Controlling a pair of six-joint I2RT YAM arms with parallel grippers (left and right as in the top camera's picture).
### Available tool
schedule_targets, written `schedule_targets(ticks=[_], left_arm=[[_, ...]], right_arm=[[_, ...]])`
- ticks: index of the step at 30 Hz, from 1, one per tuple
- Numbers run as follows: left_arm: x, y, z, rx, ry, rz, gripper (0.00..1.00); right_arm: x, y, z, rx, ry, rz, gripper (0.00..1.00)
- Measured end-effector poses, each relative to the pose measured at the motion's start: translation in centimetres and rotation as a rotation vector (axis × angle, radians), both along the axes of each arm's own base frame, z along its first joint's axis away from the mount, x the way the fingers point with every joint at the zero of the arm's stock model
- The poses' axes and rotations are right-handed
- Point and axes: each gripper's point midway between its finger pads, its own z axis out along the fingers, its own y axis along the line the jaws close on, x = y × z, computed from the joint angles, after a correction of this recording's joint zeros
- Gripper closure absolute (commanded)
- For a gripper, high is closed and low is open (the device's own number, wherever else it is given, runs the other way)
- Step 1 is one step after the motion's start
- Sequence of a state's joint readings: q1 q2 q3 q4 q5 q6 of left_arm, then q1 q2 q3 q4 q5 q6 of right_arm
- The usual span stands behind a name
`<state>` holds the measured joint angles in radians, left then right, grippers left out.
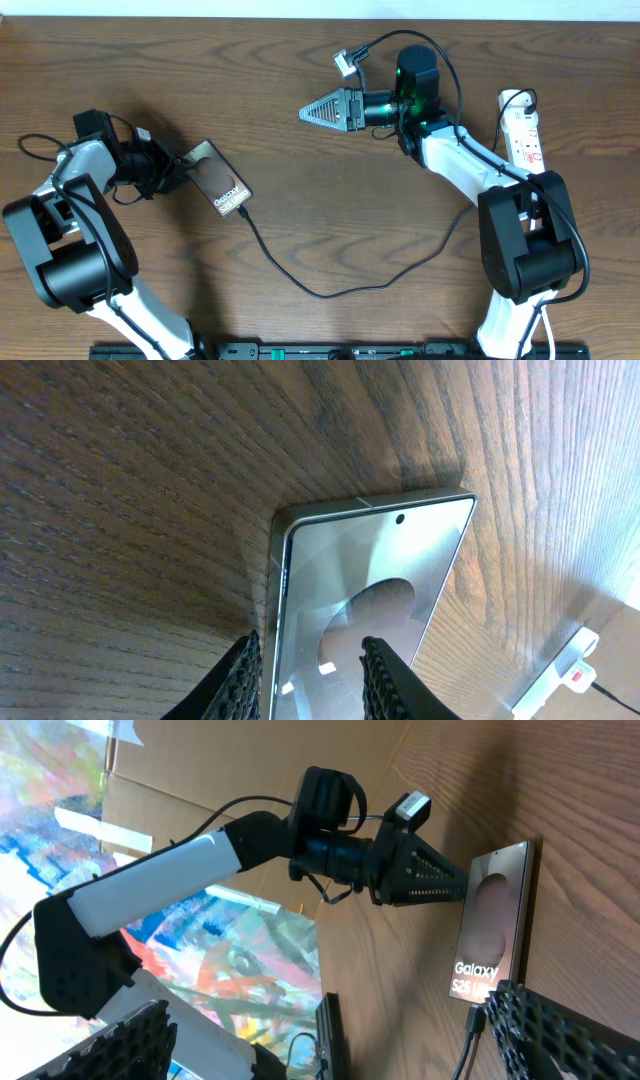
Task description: Plug charger to phone and switch on socket
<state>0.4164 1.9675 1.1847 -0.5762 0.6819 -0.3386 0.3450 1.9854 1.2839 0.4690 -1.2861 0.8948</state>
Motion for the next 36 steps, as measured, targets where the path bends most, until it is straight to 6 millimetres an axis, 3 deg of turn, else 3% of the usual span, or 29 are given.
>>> schedule_targets(ticks=[8, 13, 17, 20, 22, 26, 30, 33, 36], left_arm=[[0.0, -0.1, 0.1, -0.003, -0.013, -0.016, 0.69], [0.6, -1.0, 1.8, -0.047, -0.090, -0.059, 0.67], [1.3, -1.4, 6.1, -0.043, -0.219, -0.087, 0.57], [1.6, -1.7, 10.4, -0.019, -0.334, -0.104, 0.27], [1.4, -2.0, 13.8, 0.014, -0.430, -0.123, 0.15], [0.4, -3.2, 19.6, 0.073, -0.584, -0.158, 0.12], [-0.9, -4.8, 23.7, 0.113, -0.695, -0.196, 0.12], [-1.6, -5.9, 25.5, 0.124, -0.743, -0.214, 0.12], [-2.0, -6.9, 26.3, 0.123, -0.767, -0.234, 0.11]], right_arm=[[0.0, 0.0, 0.0, 0.000, 0.000, 0.000, 0.01], [0.0, 0.0, 0.0, 0.000, 0.000, 0.000, 0.01], [-0.1, 0.0, -0.5, -0.015, 0.024, -0.001, 0.01], [0.0, -0.2, -2.1, -0.065, 0.100, -0.027, 0.01], [0.2, -0.5, -4.0, -0.129, 0.168, -0.072, 0.01], [0.4, -1.3, -6.9, -0.241, 0.234, -0.149, 0.01], [0.7, -3.4, -9.3, -0.375, 0.321, -0.219, 0.01], [1.2, -7.2, -10.4, -0.559, 0.411, -0.306, 0.01], [3.0, -11.8, -8.8, -0.725, 0.408, -0.423, 0.01]])
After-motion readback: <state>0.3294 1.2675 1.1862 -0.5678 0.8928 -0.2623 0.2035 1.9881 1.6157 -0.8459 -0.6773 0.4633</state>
